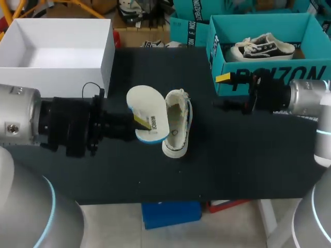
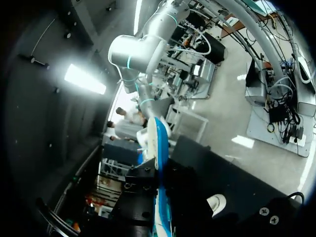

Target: Take the shoe out of the shoebox, open the shoe tongue, remove and reinsert the insole, then place the shoe into the shoebox

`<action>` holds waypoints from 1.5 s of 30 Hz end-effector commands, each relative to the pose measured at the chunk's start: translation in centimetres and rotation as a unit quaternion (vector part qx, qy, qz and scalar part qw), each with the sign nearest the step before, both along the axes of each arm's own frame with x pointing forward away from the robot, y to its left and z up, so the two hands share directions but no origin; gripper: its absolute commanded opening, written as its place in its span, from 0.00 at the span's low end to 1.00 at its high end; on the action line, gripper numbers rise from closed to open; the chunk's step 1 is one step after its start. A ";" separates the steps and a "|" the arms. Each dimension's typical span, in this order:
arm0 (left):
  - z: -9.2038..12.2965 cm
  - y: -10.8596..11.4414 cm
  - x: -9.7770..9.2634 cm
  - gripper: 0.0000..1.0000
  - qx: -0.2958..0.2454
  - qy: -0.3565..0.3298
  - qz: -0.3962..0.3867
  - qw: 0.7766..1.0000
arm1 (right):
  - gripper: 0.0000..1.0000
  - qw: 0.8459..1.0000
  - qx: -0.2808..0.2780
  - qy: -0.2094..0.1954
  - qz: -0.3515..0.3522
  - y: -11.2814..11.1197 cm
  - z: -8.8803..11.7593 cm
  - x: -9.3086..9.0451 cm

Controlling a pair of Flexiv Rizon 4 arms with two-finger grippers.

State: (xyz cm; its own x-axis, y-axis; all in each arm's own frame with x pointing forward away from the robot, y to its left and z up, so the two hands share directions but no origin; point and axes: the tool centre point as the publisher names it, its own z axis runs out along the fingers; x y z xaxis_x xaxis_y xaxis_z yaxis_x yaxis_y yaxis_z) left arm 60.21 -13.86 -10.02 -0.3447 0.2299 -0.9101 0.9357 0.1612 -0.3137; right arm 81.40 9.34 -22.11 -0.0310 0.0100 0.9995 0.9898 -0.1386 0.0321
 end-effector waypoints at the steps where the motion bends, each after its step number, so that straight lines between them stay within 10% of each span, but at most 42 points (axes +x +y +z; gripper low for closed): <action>1: -6.5 2.6 -3.2 0.00 -0.049 -0.022 0.064 0.997 | 1.00 1.000 -0.001 0.000 -0.001 0.2 -0.1 0.0; 30: -12.9 0.8 11.2 0.00 -0.029 0.007 -0.008 1.000 | 1.00 1.000 -0.001 0.000 -0.001 0.2 -0.1 0.0; 45: -13.4 0.4 11.6 0.00 -0.026 0.013 -0.005 1.000 | 1.00 1.000 -0.001 0.000 -0.001 0.2 -0.1 0.0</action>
